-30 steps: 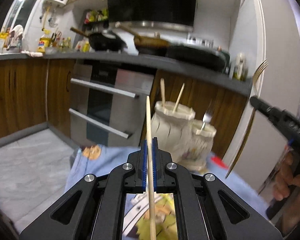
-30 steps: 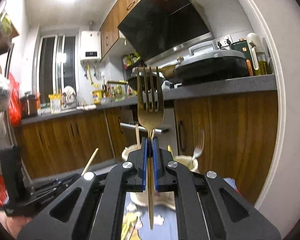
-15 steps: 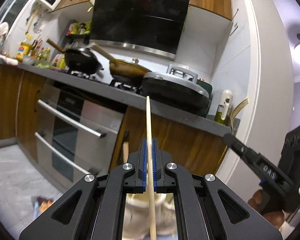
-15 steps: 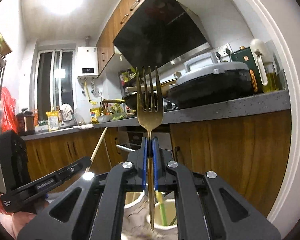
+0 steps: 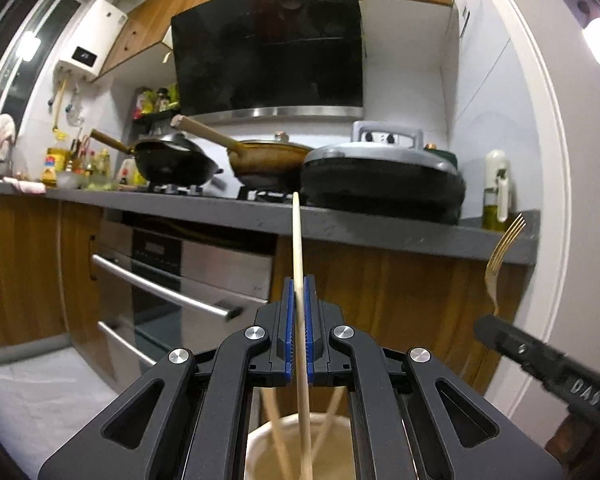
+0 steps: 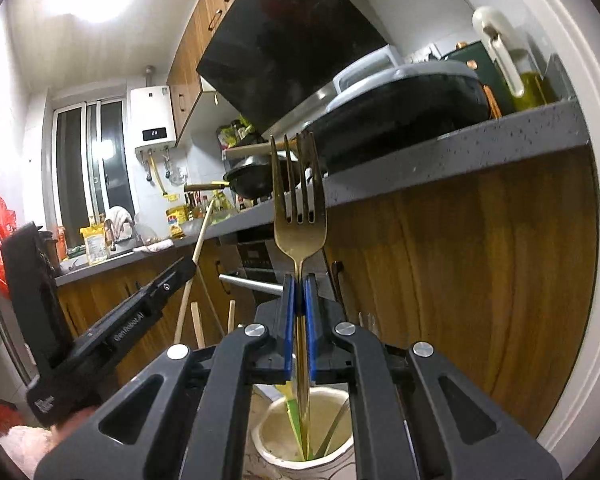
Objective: Organize utensils
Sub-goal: 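Lower chopstick into tall cup with left tool while right tool lowers fork into short cup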
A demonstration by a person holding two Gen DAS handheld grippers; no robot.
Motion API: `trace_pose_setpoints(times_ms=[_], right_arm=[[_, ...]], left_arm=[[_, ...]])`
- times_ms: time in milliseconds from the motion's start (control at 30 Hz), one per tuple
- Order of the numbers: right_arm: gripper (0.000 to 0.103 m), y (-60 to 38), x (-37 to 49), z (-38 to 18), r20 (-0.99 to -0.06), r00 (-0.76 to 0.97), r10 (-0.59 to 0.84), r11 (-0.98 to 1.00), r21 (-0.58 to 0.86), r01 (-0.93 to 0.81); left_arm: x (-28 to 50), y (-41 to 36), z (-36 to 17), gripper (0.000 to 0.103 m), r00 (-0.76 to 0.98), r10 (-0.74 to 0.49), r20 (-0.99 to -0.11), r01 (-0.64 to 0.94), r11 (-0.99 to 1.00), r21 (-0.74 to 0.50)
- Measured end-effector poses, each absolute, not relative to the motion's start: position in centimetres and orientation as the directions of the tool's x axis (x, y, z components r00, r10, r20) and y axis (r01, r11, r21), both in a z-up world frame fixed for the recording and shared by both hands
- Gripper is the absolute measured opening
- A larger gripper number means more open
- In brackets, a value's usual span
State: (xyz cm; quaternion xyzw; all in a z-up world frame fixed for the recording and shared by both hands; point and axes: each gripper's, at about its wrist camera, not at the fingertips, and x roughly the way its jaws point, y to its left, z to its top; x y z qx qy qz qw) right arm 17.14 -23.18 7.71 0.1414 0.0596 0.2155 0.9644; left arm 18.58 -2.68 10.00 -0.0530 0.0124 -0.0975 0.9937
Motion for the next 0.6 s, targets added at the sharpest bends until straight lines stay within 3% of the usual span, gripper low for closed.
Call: trace_pose_setpoints(times_ms=[233, 600], right_arm=[[0.005, -22.5, 17.1, 7.3, -0.071, 0.889, 0.452, 0.861, 0.294, -0.415], [0.005, -21.8, 15.5, 5.5, -0.136, 0.884, 0.447, 0.882, 0.232, -0.41]], left_arm=[[16.1, -1.6, 8.7, 0.005, 0.969, -0.244, -0.046, 0.237, 0.964, -0.119], [12.4, -0.2, 6.1, 0.005, 0.949, -0.269, -0.164, 0.245, 0.958, -0.152]])
